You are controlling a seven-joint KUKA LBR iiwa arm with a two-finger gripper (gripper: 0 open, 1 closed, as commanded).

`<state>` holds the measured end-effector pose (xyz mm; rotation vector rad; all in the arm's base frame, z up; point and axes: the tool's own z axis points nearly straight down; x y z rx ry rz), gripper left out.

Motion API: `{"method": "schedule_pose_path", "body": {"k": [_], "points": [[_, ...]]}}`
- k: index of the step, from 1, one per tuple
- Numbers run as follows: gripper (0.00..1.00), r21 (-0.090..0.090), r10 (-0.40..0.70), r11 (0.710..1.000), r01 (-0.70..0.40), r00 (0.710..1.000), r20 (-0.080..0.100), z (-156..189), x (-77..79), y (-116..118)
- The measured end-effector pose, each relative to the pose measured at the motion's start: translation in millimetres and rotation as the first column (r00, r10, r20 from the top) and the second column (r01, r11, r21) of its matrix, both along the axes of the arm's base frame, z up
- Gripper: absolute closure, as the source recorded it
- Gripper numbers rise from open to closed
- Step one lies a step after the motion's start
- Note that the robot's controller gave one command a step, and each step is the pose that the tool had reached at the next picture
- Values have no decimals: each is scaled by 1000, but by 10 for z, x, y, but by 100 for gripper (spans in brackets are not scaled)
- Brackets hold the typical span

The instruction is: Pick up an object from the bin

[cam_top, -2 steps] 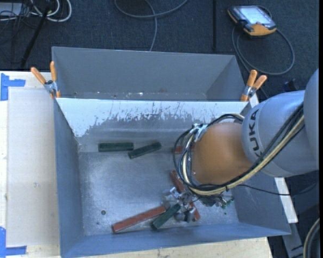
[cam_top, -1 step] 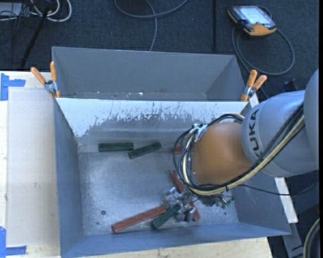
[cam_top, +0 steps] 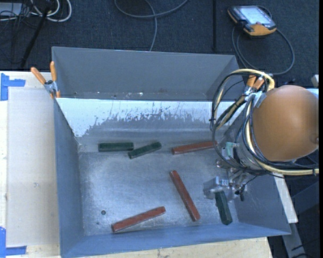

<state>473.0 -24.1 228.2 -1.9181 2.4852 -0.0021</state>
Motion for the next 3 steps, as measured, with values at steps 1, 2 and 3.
{"method": "schedule_pose_path", "body": {"k": [1,2,3], "points": [[100,2,0,1000,0,1000,-4,-13,-4,6],[100,1,-5,1000,5,1000,-3,-34,12,6],[100,2,-57,998,57,998,-7,284,152,-157]]}}
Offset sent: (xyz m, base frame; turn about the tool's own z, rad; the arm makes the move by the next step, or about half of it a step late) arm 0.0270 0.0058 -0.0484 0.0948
